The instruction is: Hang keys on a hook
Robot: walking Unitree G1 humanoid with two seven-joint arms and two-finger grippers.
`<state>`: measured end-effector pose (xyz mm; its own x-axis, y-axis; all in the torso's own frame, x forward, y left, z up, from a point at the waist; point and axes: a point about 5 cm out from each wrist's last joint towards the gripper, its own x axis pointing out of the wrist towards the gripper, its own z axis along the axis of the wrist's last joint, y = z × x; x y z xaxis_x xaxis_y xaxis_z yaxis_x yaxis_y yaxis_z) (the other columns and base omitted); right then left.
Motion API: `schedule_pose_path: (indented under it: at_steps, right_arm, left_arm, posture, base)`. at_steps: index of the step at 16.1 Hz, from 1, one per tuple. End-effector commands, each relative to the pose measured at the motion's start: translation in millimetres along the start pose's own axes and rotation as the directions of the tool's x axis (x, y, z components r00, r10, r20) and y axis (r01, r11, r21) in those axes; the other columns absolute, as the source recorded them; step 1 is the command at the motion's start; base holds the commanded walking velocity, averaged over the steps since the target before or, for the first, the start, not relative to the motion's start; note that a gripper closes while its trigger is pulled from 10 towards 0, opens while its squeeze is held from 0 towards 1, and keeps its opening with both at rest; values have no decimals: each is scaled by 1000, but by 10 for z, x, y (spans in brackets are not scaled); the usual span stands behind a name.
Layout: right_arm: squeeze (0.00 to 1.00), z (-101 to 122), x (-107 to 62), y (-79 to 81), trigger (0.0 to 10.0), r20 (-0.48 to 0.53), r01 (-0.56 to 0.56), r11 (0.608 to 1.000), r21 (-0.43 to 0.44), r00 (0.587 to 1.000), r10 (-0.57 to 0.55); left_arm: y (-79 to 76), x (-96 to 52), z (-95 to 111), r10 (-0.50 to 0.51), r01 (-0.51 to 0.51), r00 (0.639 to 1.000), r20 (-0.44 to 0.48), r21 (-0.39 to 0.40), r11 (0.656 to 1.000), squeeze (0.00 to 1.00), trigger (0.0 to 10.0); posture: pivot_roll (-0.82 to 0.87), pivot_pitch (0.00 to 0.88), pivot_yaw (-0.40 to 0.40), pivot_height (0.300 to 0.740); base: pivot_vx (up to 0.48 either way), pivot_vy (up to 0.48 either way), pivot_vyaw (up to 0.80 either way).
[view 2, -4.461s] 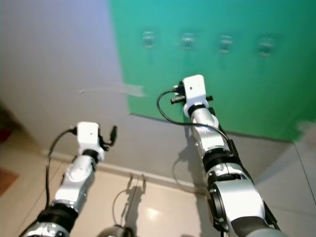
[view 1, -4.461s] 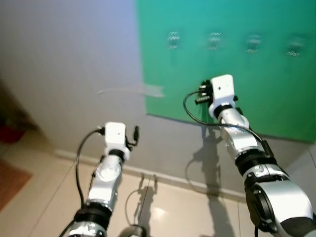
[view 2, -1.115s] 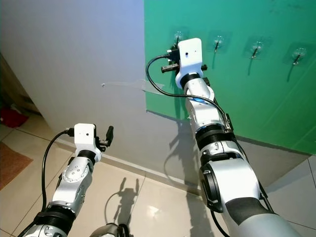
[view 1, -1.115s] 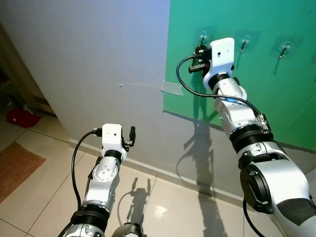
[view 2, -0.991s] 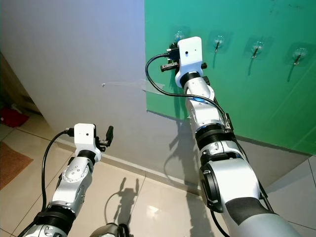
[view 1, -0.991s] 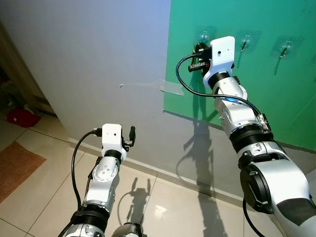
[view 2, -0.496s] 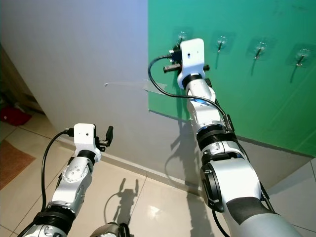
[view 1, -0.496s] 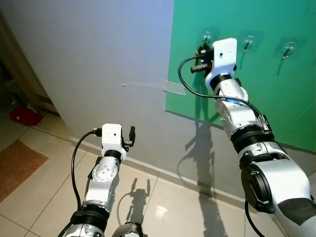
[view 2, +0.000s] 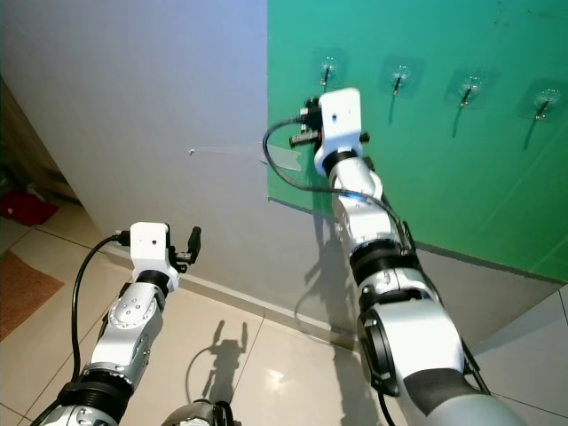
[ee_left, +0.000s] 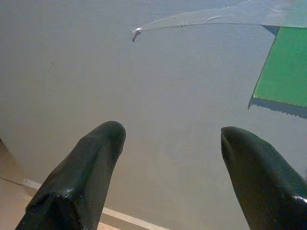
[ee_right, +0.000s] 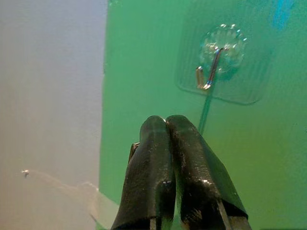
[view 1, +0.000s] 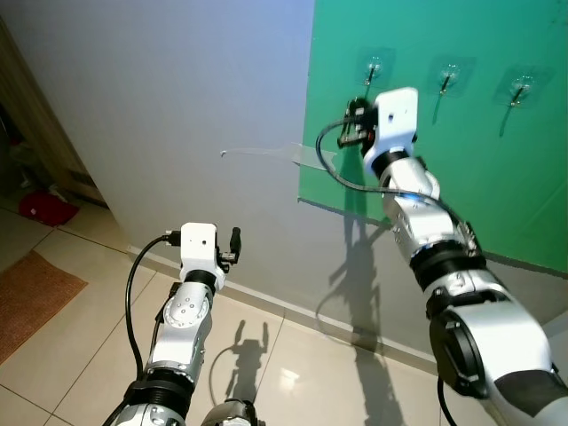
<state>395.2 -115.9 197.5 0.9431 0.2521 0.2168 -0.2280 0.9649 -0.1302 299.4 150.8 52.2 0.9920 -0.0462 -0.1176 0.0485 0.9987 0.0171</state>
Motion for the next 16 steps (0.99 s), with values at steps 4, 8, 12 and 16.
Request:
schedule_pose_path:
  at_steps: [4,8,12,16]
  right_arm:
    - [0,198,38,-4,0,82,-17,1000,-13,996,18]
    - [0,288,53,-43,0,115,-10,1000,-25,993,13]
    - [0,373,74,-57,0,145,3,1000,-26,989,1]
    - [0,400,93,-96,0,146,16,999,-31,989,-12]
  left_arm:
    - [-12,30,39,-6,6,1000,3,0,1000,0,10000]
    - [-13,28,37,-6,6,1000,4,-2,1000,0,10000]
    - [-3,27,41,-3,3,1000,5,-2,1000,0,10000]
    - [1,30,45,-4,4,1000,6,-2,1000,0,10000]
  posture:
    - [-30,0,9,740]
    - [-29,0,7,740]
    - [-28,0,8,740]
    - [-26,0,8,740]
  base:
    - [0,0,0]
    - [0,0,0]
    - [0,0,0]
    - [0,0,0]
